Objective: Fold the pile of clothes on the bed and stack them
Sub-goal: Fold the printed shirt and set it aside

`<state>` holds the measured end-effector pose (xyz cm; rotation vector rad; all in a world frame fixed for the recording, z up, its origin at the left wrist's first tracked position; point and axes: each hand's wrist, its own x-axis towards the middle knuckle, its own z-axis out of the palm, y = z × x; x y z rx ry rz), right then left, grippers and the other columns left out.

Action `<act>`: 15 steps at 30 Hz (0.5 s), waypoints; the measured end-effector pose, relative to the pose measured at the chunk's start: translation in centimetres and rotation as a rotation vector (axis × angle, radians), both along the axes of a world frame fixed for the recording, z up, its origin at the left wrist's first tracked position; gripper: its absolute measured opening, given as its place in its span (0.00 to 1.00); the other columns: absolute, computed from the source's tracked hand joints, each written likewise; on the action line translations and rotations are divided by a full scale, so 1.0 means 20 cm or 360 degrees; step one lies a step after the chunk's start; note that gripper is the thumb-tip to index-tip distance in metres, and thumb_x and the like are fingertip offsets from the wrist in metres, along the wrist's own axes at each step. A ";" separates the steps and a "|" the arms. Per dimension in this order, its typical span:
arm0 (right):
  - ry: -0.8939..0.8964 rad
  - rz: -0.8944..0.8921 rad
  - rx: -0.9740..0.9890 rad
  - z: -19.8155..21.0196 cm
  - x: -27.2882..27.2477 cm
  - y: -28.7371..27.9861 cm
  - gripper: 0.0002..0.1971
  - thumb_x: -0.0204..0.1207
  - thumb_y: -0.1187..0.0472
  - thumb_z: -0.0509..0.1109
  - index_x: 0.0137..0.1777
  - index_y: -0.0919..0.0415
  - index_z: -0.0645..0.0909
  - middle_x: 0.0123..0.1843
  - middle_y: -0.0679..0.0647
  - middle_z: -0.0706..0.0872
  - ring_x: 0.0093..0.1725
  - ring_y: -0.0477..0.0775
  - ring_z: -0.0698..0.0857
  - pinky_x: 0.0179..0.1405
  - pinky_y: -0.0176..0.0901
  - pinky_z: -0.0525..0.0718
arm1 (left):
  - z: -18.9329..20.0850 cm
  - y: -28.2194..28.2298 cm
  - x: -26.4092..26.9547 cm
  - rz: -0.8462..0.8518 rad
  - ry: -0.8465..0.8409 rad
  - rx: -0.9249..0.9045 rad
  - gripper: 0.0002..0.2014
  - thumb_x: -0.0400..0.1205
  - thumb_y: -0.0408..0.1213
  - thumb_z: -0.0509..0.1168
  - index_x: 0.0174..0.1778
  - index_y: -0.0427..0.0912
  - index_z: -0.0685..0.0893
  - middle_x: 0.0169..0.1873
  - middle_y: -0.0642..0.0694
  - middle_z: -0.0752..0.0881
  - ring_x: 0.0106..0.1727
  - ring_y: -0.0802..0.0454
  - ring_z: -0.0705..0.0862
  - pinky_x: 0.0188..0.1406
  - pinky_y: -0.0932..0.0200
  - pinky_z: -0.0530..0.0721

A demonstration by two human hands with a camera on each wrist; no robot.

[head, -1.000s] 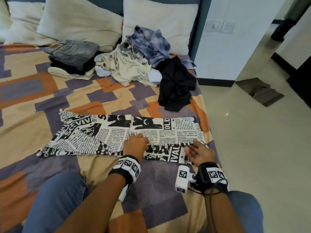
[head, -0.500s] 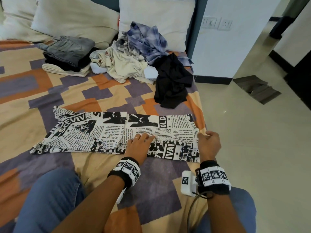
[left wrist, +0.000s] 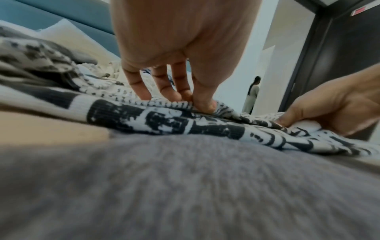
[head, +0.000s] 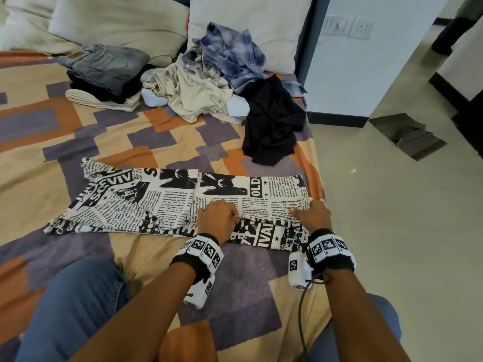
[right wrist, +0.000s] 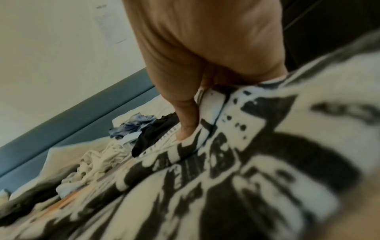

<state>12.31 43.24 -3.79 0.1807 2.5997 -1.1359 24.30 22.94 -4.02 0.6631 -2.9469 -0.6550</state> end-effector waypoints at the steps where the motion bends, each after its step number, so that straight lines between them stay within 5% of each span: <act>1: -0.0004 -0.0045 -0.0040 0.00 -0.01 0.00 0.16 0.74 0.58 0.79 0.58 0.62 0.82 0.60 0.61 0.88 0.52 0.60 0.86 0.59 0.52 0.84 | 0.00 0.01 0.01 -0.0005 0.0028 -0.0041 0.03 0.80 0.42 0.69 0.48 0.53 0.87 0.51 0.53 0.84 0.61 0.49 0.78 0.67 0.44 0.70; 5: -0.0018 -0.0154 -0.0076 -0.02 -0.04 0.01 0.13 0.72 0.56 0.80 0.50 0.58 0.80 0.53 0.58 0.89 0.48 0.59 0.86 0.55 0.52 0.86 | -0.02 0.05 0.06 -0.0155 -0.0081 -0.0174 0.06 0.80 0.42 0.67 0.51 0.54 0.85 0.63 0.52 0.75 0.68 0.49 0.71 0.69 0.44 0.70; 7: -0.0043 -0.0237 -0.0179 -0.01 -0.04 0.00 0.11 0.72 0.59 0.79 0.47 0.58 0.79 0.51 0.56 0.89 0.46 0.58 0.88 0.54 0.55 0.88 | -0.03 0.08 0.07 -0.0290 -0.0145 -0.0176 0.14 0.81 0.38 0.66 0.61 0.56 0.80 0.71 0.52 0.70 0.73 0.48 0.68 0.72 0.40 0.68; 11: -0.0240 -0.0240 -0.0530 0.04 -0.05 -0.01 0.08 0.74 0.69 0.76 0.50 0.62 0.82 0.46 0.58 0.91 0.41 0.58 0.91 0.48 0.56 0.90 | -0.03 0.13 0.08 -0.0509 -0.0215 -0.0300 0.41 0.82 0.27 0.61 0.81 0.66 0.51 0.79 0.55 0.64 0.78 0.45 0.64 0.71 0.31 0.65; 13: -0.0246 -0.0191 -0.0600 0.08 -0.05 -0.03 0.11 0.73 0.73 0.75 0.54 0.65 0.82 0.49 0.61 0.91 0.44 0.61 0.91 0.50 0.58 0.90 | -0.03 0.10 0.08 -0.0618 -0.0230 -0.0283 0.41 0.81 0.25 0.61 0.82 0.66 0.53 0.78 0.57 0.68 0.77 0.46 0.66 0.71 0.34 0.67; 15: -0.0120 -0.0128 -0.0567 0.14 -0.05 -0.07 0.14 0.74 0.73 0.73 0.59 0.64 0.81 0.53 0.60 0.90 0.49 0.61 0.90 0.54 0.57 0.89 | -0.04 0.04 0.08 -0.0684 -0.0161 0.0102 0.34 0.80 0.27 0.65 0.79 0.60 0.67 0.70 0.55 0.79 0.70 0.48 0.77 0.69 0.45 0.75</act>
